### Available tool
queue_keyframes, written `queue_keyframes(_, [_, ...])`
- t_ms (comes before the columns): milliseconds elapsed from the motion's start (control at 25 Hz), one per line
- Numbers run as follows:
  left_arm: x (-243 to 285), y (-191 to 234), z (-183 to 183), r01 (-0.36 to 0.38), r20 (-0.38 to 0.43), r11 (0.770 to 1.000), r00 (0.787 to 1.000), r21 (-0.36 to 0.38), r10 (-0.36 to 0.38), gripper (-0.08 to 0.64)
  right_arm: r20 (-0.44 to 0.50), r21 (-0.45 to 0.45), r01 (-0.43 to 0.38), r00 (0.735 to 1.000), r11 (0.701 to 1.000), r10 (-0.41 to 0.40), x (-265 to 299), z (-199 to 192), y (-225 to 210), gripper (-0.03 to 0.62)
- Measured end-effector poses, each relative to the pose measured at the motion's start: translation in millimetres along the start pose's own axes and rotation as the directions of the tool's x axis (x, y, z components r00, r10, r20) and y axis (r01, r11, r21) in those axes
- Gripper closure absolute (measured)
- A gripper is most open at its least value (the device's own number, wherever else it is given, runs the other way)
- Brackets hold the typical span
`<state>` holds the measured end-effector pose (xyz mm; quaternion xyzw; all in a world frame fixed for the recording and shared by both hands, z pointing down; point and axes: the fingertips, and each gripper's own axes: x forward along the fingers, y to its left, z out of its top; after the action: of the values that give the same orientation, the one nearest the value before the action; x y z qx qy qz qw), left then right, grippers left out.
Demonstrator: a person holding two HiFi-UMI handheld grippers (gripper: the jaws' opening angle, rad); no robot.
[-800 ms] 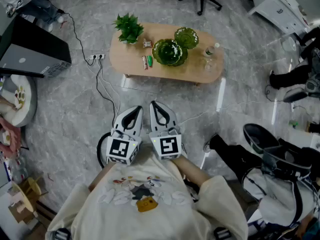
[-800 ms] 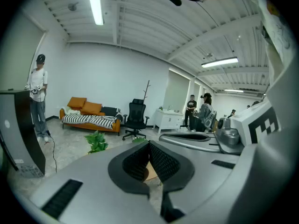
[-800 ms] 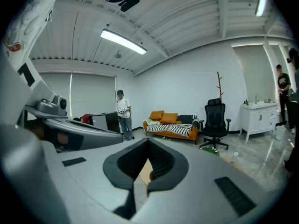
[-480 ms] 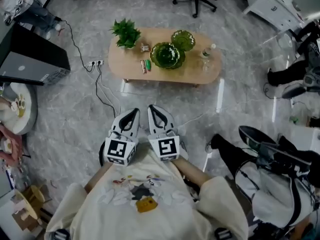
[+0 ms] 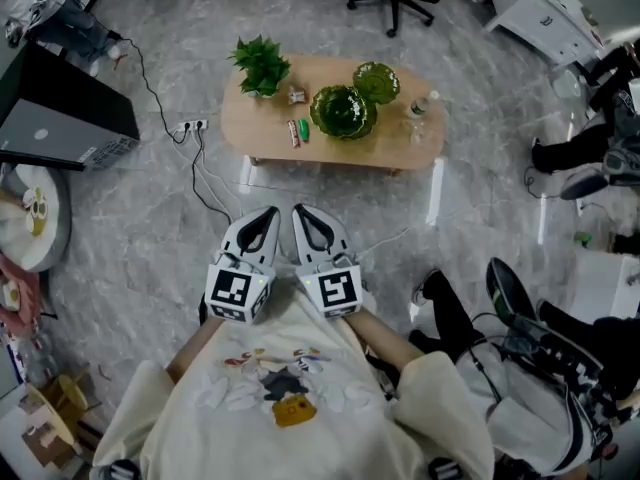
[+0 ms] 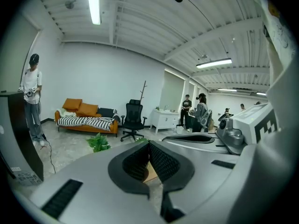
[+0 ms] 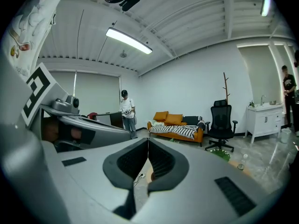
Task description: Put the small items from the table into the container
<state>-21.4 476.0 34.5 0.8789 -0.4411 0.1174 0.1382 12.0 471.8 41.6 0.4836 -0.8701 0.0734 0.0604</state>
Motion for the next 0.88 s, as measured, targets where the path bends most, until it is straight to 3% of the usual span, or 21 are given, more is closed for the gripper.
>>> queue_keyframes(160, [-8,25,-12,0.038,-0.032,0.999,0.999,-0.032,-0.039,0.552,-0.016,-0.008,0.022,1.0,1.0,-0.022,18,-7,18,0.588])
queue_keyframes(360, [-21,54,-24,0.083,-0.023,0.996,0.996,0.009,-0.083,0.552,-0.023,-0.014,0.07,0.997,0.997,-0.07,40,-20,34,0.588])
queue_keyframes(560, [-28,69,-43,0.117,-0.049,0.993,0.992,0.003,-0.117,0.552,-0.036,-0.047,0.101,0.994,0.994,-0.102,49,-33,41,0.588])
queue_keyframes(880, [16,88,-32,0.094,-0.094,0.995,0.991,-0.024,-0.096,0.552,-0.109,-0.06,0.069,0.991,0.996,-0.076,83,-40,7,0.588])
